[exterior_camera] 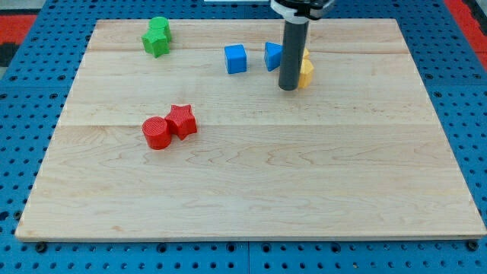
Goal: Slide the green circle and green star to the down
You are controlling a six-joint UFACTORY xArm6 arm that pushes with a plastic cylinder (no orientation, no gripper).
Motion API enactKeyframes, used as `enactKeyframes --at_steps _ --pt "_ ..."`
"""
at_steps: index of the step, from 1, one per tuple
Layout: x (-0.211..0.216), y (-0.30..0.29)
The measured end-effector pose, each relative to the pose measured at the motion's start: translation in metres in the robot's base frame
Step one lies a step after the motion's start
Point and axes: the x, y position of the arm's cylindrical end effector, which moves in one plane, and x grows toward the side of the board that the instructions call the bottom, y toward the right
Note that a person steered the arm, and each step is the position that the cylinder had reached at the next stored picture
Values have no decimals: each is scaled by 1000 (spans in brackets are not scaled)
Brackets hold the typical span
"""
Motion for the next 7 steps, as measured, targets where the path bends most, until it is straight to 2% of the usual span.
enactKeyframes --at_steps 1,2,3,4,6,7 --pt "-15 -18" --pt "20 -19" --pt "76 -29" --pt "61 -75" --pt "-55 -132" --pt "-119 -136"
